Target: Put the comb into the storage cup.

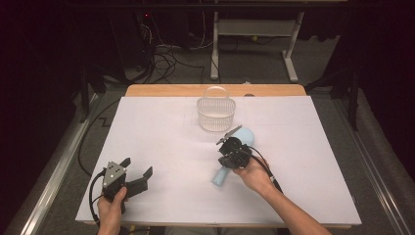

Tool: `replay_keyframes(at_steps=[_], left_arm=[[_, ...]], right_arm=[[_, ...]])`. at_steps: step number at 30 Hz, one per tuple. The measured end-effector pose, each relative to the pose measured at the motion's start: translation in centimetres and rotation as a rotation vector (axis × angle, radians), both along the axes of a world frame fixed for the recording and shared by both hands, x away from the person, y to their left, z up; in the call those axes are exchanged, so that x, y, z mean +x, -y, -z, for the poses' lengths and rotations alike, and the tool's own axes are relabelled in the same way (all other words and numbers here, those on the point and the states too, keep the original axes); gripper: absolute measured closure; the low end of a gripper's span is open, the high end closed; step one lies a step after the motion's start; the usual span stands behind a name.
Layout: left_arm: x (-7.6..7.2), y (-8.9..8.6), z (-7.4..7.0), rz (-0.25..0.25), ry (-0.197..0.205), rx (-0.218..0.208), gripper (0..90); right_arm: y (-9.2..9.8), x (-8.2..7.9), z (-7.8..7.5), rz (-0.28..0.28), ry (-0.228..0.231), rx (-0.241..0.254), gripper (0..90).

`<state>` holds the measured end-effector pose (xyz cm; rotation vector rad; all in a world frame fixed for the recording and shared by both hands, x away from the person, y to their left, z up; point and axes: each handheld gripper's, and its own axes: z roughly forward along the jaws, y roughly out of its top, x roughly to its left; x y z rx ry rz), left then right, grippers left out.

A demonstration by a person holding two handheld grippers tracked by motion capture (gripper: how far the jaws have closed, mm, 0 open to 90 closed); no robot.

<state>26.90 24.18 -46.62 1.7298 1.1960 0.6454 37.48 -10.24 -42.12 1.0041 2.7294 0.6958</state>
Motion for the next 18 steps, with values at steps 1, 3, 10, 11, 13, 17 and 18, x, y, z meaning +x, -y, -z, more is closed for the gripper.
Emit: replay_keyframes(at_steps=[1,3,10,11,13,17,18], left_arm=[[0.0,0.0,0.0,0.0,0.0,0.0,15.2],[0.0,0.0,0.0,-0.001,0.0,0.0,15.2],[0.01,0.02,0.01,0.001,-0.001,0.001,15.2],[0.0,0.03,0.0,0.001,0.0,0.001,15.2],[-0.02,0.05,-0.01,0.002,-0.001,0.001,15.2],[0.0,0.04,0.01,0.001,-0.001,0.001,15.1],[0.01,0.05,0.01,0.0,-0.001,0.002,15.2]], right_arm=[[0.06,-0.04,0.0,-0.003,0.0,0.0,90.0],[0.2,-0.16,0.0,-0.003,-0.001,-0.001,90.0],[0.66,-0.5,-0.04,-0.006,-0.006,-0.003,90.0],[0.72,-0.55,-0.04,-0.001,-0.007,0.0,90.0],[0.82,-0.56,-0.04,-0.005,-0.006,0.0,90.0],[0.94,-0.65,-0.05,-0.002,-0.009,0.001,90.0],[0.98,-0.63,-0.05,-0.006,-0.008,0.001,90.0]])
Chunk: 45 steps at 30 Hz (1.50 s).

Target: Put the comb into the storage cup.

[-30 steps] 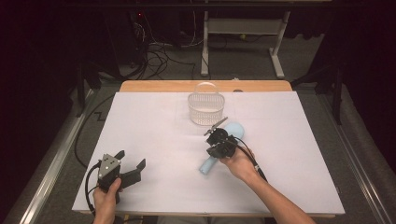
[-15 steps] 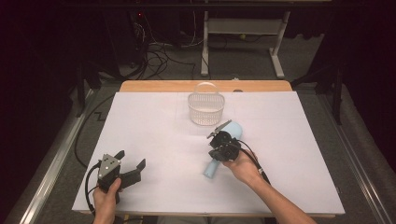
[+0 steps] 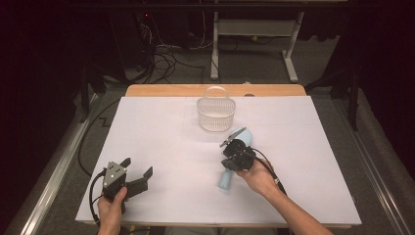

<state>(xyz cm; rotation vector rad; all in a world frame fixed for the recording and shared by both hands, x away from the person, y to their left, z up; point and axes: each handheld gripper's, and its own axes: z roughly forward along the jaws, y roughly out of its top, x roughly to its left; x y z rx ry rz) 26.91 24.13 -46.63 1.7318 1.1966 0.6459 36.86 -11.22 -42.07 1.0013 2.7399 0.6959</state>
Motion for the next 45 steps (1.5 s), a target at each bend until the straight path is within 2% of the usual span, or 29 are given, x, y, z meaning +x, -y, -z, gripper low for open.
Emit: replay_keyframes(at_steps=[31,45], left_arm=[[0.0,0.1,0.0,-0.004,0.002,0.002,15.2],[0.0,0.0,0.0,-0.005,0.002,0.001,15.2]], right_arm=[[1.4,-0.8,-0.3,0.0,-0.002,-0.025,90.0],[1.2,-1.5,0.0,-0.027,-0.012,-0.035,90.0]])
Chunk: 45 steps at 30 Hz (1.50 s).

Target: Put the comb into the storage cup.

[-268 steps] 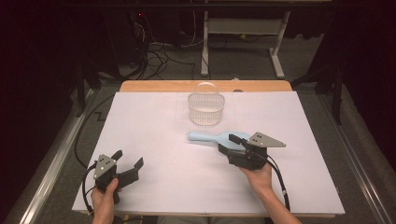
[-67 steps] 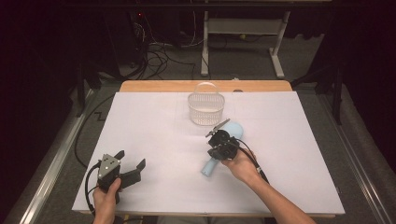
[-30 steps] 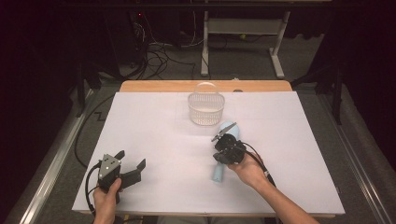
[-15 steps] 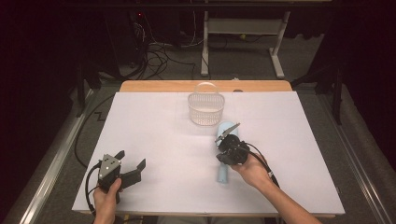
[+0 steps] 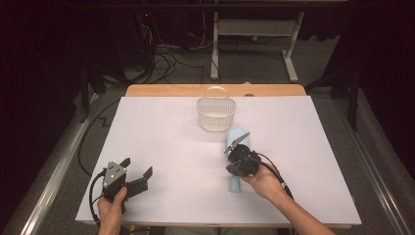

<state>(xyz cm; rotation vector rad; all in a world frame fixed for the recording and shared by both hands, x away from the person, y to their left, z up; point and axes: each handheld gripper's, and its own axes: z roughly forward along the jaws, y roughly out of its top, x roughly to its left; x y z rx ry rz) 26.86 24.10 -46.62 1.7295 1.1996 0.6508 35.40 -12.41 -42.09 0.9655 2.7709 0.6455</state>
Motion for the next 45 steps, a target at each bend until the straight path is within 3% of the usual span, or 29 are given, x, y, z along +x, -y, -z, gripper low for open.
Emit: replay_keyframes(at_steps=[29,45], left_arm=[[0.0,0.1,0.0,-0.008,0.002,0.005,15.0],[-0.2,0.2,-0.1,-0.005,0.004,0.004,15.0]], right_arm=[[2.5,-0.7,-0.2,0.022,0.014,-0.029,90.0],[4.3,-0.2,-0.5,0.076,0.038,-0.047,90.0]])
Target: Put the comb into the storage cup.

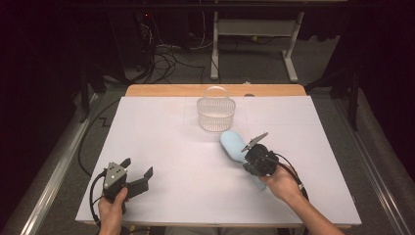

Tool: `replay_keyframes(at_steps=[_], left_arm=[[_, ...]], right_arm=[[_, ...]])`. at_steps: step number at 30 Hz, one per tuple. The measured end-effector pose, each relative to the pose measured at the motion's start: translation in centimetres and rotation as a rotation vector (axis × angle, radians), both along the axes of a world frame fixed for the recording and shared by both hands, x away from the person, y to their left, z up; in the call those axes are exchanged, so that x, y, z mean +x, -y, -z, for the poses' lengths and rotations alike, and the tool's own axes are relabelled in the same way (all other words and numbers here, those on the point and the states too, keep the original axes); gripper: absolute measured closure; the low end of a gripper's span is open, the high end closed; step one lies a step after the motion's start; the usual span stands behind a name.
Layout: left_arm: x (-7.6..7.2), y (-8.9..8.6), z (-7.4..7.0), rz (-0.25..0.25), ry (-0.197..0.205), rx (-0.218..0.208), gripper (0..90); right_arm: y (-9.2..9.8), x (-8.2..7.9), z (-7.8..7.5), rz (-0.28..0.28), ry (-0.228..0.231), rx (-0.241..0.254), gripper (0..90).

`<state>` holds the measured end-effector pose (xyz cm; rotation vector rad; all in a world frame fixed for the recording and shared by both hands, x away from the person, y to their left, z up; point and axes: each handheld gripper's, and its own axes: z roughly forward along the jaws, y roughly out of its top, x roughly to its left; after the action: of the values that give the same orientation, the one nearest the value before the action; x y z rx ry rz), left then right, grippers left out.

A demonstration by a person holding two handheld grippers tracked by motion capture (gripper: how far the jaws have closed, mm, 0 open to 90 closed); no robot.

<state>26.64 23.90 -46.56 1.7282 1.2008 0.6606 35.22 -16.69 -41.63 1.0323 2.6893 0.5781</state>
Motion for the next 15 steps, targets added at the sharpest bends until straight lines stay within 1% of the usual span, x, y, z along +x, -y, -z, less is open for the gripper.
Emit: replay_keyframes(at_steps=[1,3,6,7,8,11,13,15], left_arm=[[0.0,0.0,0.0,-0.002,-0.001,0.0,15.1],[0.0,0.0,0.0,-0.002,-0.002,0.0,15.0],[0.1,0.1,0.0,0.004,-0.002,0.001,15.0],[0.1,0.1,0.0,0.006,-0.001,0.002,15.0],[0.1,0.1,0.0,0.006,-0.001,0.002,15.0],[0.0,0.0,0.0,0.004,0.0,0.0,15.0],[0.0,0.1,0.0,0.003,0.001,0.0,15.0],[0.1,0.1,0.0,0.003,0.0,0.001,15.0]], right_arm=[[0.0,0.0,0.0,0.009,-0.003,0.006,90.0],[0.2,0.0,0.0,0.004,0.004,0.016,90.0],[0.4,-0.1,0.1,0.017,0.0,0.033,90.0],[0.5,-0.1,0.1,0.011,0.005,0.035,90.0],[0.5,-0.2,0.1,0.02,0.005,0.046,90.0],[0.9,-0.2,-0.2,0.029,0.019,0.09,85.1],[1.4,-0.1,-0.5,0.047,0.029,0.12,84.8],[1.6,0.0,-0.7,0.067,0.032,0.131,80.9]])
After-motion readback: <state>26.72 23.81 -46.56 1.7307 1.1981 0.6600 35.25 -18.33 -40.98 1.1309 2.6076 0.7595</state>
